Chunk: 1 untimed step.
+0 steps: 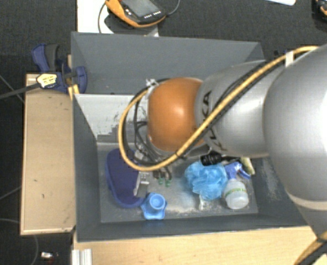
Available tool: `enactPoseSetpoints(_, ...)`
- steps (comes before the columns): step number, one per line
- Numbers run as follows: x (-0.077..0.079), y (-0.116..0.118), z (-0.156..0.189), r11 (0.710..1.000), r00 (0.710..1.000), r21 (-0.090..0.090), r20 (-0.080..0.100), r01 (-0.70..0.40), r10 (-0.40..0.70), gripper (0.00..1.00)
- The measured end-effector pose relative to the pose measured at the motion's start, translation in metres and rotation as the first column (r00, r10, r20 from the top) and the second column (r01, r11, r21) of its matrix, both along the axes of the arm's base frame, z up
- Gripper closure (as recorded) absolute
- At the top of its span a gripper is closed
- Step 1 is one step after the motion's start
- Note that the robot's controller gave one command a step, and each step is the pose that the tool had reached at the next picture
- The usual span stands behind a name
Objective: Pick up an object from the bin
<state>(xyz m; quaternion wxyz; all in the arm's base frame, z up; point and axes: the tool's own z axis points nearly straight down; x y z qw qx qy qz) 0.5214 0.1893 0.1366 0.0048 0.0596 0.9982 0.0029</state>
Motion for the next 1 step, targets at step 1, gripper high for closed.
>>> enactPoseSetpoints(1,-0.0127,0.0020,-0.0229,0.996,0.996,-0.006,-0.011,-0.091,0.091,0.00)
